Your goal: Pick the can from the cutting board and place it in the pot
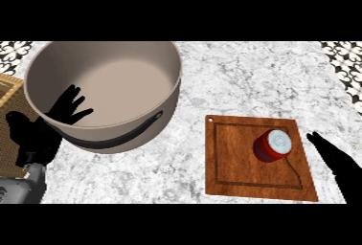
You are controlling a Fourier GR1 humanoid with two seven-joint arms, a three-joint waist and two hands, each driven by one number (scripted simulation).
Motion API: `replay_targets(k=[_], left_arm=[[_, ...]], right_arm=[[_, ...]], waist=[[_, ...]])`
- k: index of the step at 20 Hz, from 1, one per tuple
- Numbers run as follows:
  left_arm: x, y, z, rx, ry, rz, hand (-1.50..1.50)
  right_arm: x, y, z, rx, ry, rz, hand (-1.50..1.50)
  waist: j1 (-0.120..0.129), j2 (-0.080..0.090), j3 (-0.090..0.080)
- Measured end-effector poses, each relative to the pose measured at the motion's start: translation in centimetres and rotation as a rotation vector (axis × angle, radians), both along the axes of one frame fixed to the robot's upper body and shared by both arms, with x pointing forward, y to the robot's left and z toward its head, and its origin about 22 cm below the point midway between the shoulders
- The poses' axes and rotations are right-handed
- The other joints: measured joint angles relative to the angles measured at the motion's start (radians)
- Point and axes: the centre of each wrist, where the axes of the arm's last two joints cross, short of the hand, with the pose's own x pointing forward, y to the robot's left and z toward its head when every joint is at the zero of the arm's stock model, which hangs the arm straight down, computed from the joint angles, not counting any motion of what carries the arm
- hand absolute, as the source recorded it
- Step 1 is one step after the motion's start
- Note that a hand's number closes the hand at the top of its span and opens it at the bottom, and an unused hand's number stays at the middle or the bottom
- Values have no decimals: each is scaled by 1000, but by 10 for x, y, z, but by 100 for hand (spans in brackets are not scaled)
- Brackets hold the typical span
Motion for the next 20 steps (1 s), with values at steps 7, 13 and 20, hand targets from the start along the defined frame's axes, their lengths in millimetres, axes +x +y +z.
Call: replay_targets(k=[7,13,20], left_arm=[[3,-5,4,1,12,-12,0],[2,-1,3,15,6,4,0],[2,-1,6,22,16,5,0]], right_arm=[[12,9,3,-13,60,-49,-150],[24,19,-4,-18,88,-63,-150],[42,25,-14,-30,71,-57,-150]], waist=[[10,1,3],[15,0,6],[11,-2,8]])
